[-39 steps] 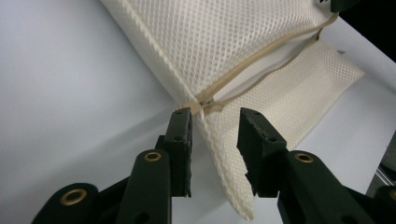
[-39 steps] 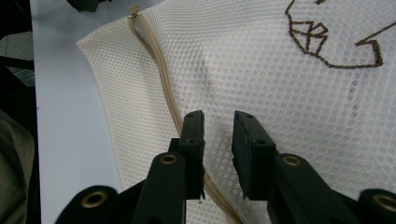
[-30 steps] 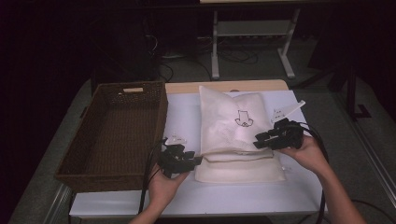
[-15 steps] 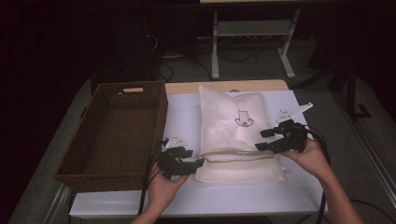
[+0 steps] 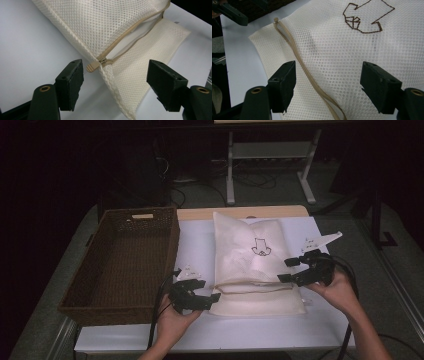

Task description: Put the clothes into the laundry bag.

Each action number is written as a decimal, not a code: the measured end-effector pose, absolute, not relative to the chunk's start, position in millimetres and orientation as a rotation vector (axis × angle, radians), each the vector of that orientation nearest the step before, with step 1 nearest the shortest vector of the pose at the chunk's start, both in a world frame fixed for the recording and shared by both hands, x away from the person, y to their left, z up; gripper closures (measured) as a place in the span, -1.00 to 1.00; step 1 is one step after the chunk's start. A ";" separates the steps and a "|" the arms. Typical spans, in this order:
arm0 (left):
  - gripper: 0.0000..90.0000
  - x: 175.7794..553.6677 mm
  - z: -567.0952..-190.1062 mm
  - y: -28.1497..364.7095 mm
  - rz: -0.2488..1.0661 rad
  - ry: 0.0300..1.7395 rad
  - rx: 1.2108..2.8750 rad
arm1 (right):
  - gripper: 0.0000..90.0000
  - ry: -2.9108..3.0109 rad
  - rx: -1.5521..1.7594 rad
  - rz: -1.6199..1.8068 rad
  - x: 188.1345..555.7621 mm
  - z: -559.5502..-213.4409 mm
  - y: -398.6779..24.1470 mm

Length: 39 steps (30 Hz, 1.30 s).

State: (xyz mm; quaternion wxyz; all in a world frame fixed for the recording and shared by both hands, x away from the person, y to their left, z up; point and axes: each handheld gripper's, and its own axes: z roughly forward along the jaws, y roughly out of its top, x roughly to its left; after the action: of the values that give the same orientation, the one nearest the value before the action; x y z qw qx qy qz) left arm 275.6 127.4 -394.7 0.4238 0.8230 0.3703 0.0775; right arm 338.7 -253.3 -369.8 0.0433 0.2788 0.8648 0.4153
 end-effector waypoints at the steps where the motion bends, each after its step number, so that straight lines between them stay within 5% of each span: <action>1: -0.37 275.4 -394.9 127.5 0.195 0.923 2.061 | -0.39 2.642 0.847 1.265 337.9 -369.7 -253.9; 39: -0.56 255.3 -403.2 129.4 0.227 0.825 2.091 | -0.60 2.562 0.948 1.271 309.1 -388.5 -283.5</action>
State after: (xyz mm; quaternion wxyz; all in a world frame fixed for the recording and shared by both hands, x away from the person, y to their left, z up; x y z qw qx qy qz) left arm 255.3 129.4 -403.2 0.4270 0.8369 0.3301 0.0910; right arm 309.1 -283.5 -388.5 0.0643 0.3139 0.8487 0.4208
